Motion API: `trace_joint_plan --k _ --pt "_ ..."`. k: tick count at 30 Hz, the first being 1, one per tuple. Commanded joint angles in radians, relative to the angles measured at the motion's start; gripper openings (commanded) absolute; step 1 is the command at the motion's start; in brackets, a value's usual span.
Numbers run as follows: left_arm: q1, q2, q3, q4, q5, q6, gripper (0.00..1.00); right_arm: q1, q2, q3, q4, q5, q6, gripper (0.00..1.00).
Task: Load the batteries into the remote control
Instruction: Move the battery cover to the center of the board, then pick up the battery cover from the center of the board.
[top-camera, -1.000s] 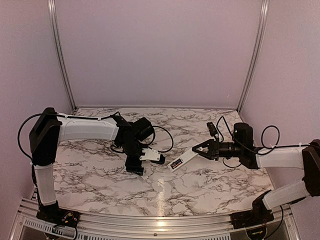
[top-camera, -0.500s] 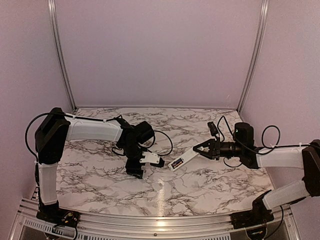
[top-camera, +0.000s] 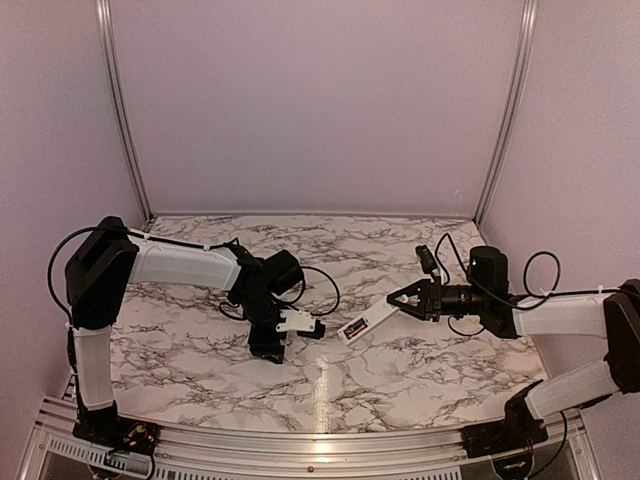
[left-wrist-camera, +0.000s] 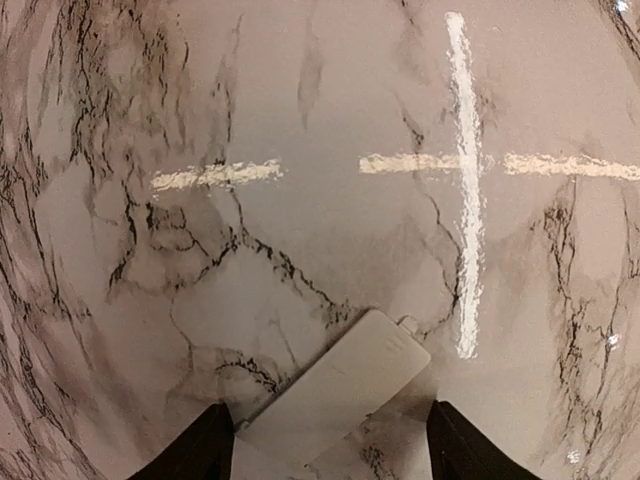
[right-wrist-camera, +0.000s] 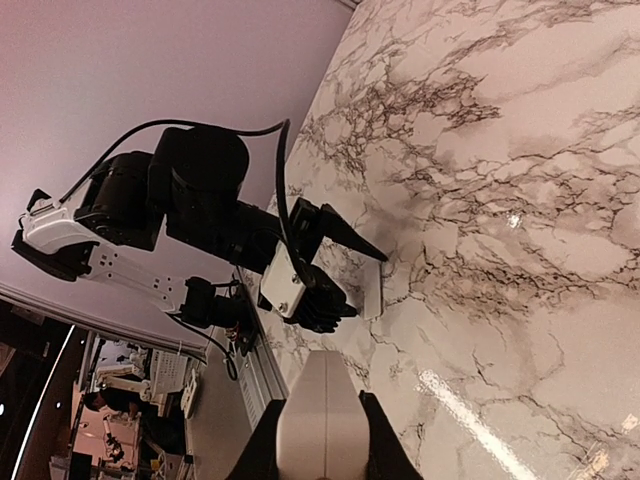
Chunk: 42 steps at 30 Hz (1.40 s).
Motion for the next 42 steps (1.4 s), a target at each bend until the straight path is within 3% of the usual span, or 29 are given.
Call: trace_joint_plan --k 1,17,23,30,42 --pt "-0.039 -0.031 -0.077 -0.002 -0.014 -0.091 0.67 -0.014 -0.011 0.004 0.029 -0.018 -0.014 0.0" --pt "-0.151 -0.131 -0.183 0.079 -0.134 -0.23 0.51 -0.014 -0.01 -0.003 0.03 -0.012 -0.01 0.0" --pt "-0.154 -0.133 -0.206 0.142 -0.139 -0.242 0.37 -0.014 -0.017 -0.012 0.029 -0.008 -0.011 0.0" --pt "-0.165 -0.176 -0.223 0.175 -0.145 -0.282 0.27 -0.014 -0.014 -0.025 0.037 0.01 -0.01 0.0" --pt "-0.179 -0.295 -0.198 0.155 -0.154 -0.466 0.2 -0.008 0.027 -0.06 0.143 0.041 0.059 0.0"
